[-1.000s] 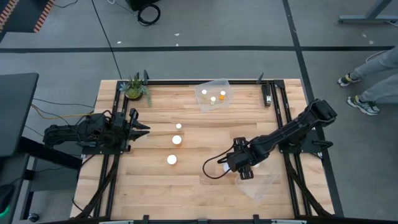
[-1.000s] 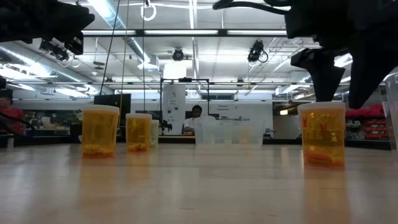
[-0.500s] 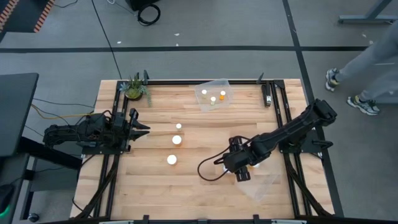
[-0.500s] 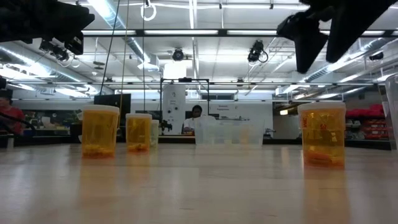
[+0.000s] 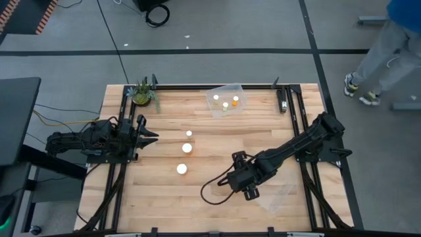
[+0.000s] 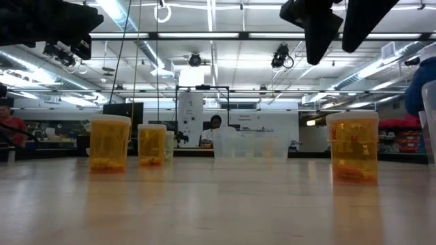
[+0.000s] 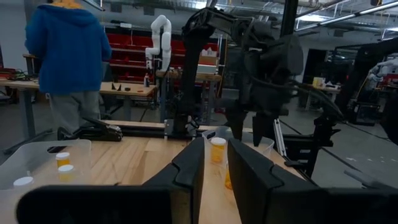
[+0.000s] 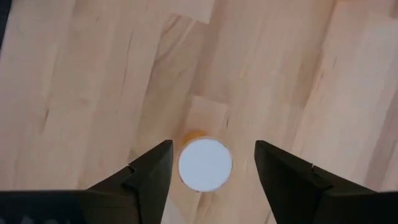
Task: Pick and place medicine bottles into bin by pill shape (circle, oval)
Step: Put the large orange pill bottle into the bottom transparent bin
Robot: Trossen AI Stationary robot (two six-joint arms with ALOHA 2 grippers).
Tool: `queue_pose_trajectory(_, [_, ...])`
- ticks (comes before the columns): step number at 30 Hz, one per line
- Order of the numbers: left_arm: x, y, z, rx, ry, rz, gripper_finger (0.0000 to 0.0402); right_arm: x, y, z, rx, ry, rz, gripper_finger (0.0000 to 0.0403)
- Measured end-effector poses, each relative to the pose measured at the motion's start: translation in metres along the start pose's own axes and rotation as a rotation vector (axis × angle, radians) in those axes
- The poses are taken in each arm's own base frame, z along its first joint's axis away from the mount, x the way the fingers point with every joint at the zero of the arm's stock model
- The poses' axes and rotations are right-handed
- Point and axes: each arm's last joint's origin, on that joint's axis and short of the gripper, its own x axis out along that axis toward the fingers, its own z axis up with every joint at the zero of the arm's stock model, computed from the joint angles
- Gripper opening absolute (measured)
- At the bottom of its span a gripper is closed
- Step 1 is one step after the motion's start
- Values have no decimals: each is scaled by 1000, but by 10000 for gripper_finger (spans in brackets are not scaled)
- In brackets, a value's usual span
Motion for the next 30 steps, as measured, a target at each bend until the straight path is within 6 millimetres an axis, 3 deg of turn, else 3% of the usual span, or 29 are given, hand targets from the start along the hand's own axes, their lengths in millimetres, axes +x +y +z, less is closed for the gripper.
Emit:
queue_pose_trajectory(12, [0, 0, 0, 0, 3, 0, 83, 17, 3, -2, -32, 53, 19, 234])
queue_pose_trajectory(24, [0, 0, 0, 0, 3, 0, 86, 26, 4, -6, -35, 59, 28, 283])
queue_pose_trajectory(30, [0, 0, 0, 0, 3, 0, 82, 32, 4, -10, -52, 67, 23, 287])
